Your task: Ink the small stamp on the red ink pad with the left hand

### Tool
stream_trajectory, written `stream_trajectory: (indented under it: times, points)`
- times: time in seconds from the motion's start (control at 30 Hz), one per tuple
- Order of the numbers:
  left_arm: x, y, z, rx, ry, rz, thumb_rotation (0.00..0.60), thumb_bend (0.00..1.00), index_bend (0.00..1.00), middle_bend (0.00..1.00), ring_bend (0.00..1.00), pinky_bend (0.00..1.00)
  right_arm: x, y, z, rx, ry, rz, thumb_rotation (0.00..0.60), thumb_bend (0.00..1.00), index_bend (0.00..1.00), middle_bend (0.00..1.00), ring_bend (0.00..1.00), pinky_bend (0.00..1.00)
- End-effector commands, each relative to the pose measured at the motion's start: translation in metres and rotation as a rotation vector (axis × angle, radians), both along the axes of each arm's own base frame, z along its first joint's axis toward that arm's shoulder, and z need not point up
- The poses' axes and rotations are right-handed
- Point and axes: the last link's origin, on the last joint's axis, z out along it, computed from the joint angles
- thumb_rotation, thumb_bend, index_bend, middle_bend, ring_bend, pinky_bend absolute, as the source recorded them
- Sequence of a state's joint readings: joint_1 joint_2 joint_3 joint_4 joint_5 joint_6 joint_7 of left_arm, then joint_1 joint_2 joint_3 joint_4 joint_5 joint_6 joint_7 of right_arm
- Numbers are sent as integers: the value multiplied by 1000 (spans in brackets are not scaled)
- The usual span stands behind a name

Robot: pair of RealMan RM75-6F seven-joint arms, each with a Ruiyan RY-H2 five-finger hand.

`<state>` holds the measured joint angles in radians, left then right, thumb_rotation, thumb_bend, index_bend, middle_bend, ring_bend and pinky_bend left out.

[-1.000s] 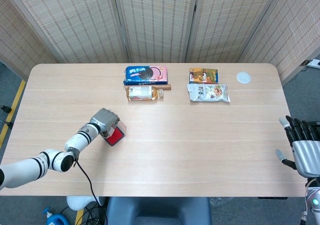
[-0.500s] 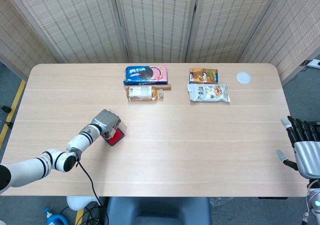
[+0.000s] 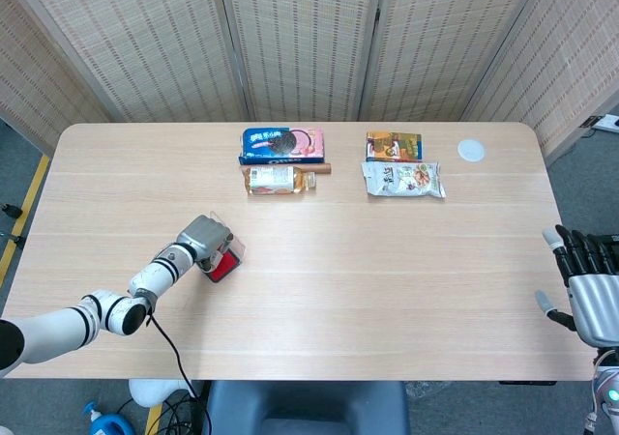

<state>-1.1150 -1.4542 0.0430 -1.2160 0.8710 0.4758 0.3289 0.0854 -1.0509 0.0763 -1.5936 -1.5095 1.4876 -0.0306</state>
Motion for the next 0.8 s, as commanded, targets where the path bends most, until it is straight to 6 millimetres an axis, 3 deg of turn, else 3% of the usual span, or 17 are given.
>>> stream_trajectory:
  times: [0.03, 0.43, 0.8]
  points:
    - [-1, 0, -1, -1, 0, 2, 600, 414, 721, 1000, 999, 947, 0, 0, 0, 1, 0, 0, 600, 294, 0, 0, 0, 0]
    - [1, -1, 6, 4, -33, 6, 600, 413, 722, 1000, 999, 946, 0, 1, 1, -7, 1, 5, 600, 294, 0, 0, 0, 0]
    - [15, -21, 34, 42, -66, -36, 600, 410, 721, 1000, 999, 945, 2, 4, -2, -1, 7, 17, 600, 294, 0, 0, 0, 0]
